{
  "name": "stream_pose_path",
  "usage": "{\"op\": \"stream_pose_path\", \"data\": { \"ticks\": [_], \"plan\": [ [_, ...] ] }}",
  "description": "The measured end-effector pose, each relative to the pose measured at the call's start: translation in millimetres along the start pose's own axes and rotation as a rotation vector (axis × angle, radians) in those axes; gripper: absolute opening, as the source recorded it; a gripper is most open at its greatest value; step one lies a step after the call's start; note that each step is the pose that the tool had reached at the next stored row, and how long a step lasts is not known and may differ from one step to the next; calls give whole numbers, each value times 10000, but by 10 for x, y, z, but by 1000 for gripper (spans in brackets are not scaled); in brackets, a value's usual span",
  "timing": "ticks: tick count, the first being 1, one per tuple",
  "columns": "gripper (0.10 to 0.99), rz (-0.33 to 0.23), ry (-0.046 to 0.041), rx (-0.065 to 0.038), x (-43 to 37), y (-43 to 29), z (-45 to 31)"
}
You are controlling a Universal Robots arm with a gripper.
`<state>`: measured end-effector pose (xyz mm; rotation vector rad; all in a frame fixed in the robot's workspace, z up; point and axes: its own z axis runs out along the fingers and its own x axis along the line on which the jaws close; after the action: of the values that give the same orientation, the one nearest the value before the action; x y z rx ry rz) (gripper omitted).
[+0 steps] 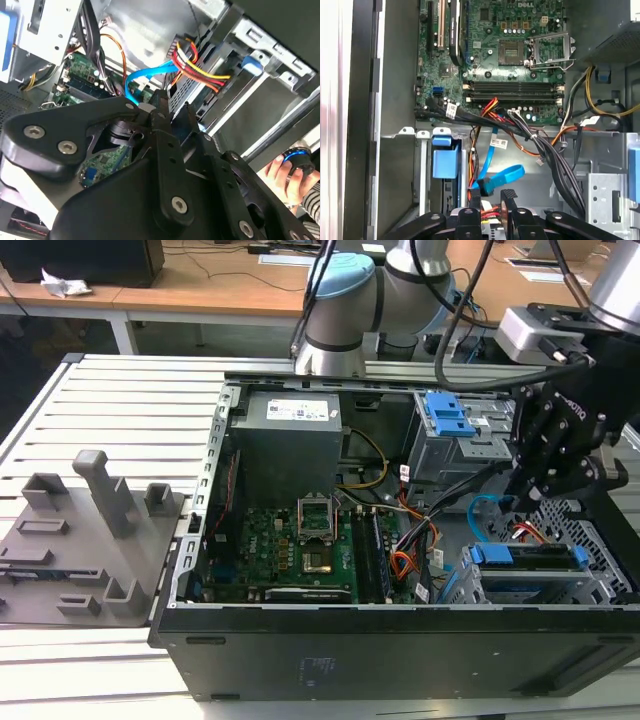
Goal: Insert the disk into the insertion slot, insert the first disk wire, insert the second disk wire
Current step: 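Insert the second disk wire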
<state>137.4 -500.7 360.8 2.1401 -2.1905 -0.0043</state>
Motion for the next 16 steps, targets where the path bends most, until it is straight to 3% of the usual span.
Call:
{"op": "stream_pose_path", "data": {
  "ticks": [2,5,8,11,14,15,16],
  "plan": [
    [302,-53,6,14,2,38,-6],
    [302,-576,32,46,3,78,-5],
    [302,-914,51,65,9,167,5],
    [302,-1491,87,96,8,167,20],
    [302,-1591,94,101,9,167,21],
    [290,-1592,93,102,8,167,21],
    [224,-1592,93,101,9,168,21]
  ]
}}
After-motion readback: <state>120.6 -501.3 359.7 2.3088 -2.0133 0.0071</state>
